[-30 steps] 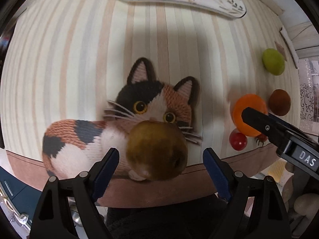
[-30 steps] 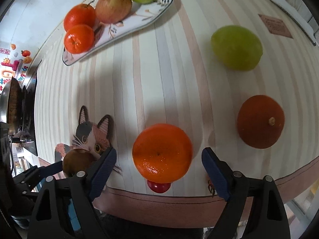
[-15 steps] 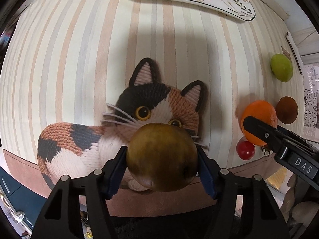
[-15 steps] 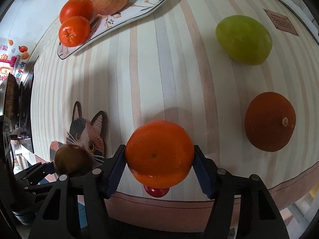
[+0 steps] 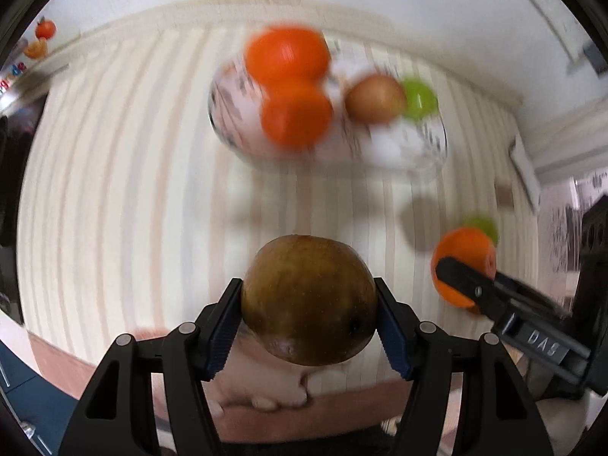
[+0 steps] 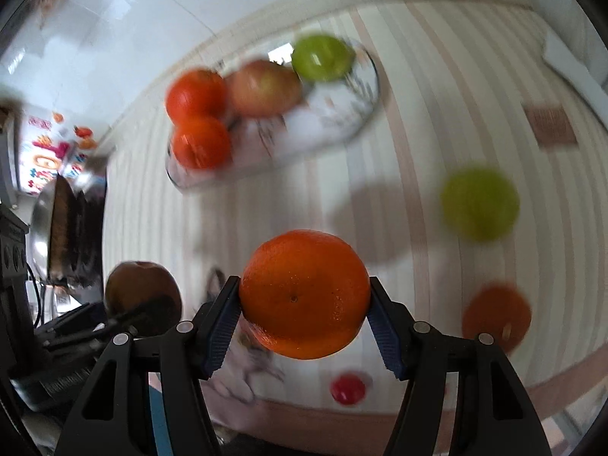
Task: Organize fruits
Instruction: 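Place the brown fruit on the plate with the left gripper while the right places the tangerine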
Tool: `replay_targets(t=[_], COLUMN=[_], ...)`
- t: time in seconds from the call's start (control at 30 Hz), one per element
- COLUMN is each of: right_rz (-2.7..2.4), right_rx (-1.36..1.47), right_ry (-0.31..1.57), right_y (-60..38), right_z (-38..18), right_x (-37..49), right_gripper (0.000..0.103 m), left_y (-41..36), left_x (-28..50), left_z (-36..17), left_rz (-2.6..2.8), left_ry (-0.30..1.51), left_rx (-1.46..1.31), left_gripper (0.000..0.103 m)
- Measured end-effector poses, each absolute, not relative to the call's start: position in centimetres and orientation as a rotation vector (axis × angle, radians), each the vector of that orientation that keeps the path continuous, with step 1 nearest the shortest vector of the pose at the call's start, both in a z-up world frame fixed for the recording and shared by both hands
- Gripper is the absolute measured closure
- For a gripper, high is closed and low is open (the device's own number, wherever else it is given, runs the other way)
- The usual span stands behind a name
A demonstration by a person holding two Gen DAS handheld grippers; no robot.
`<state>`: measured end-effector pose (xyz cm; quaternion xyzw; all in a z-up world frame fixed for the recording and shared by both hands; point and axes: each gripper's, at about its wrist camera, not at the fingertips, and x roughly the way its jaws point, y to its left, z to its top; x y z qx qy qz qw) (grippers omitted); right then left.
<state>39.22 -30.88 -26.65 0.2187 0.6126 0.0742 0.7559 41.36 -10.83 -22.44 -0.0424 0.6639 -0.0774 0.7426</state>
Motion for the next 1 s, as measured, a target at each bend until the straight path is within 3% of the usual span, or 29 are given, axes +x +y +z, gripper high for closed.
replay_targets(t=[0.37,0.53,0.87,1.0], right_rz=[0.136,0.112,0.097,0.095], right_rx=[0.427,0.423,0.416,0.415], right_ry=[1.336,1.374,1.406,1.398], right_y=[-30.2,-30.4,-30.5,-30.4], right_z=[-27.9,-30.0,-31.8,-31.5], right_x=[49.2,51.3,52.7,52.9], right_gripper=[0.036,0.036,0.035,0.022], left_y=[-5.8,-5.7,-5.1,-4.3], left_x=[53.0,55.4,56.1,56.1], left_z=[-24.7,-27.7,-28.3,-28.3], left_rz=[-0.058,-0.054,-0.060,-0.070], left_ry=[1.483,1.542,1.542,1.552], left_rx=[-0.117,-0.128,-0.141,-0.179], left_gripper=[0.040,0.039,0.039,0.039])
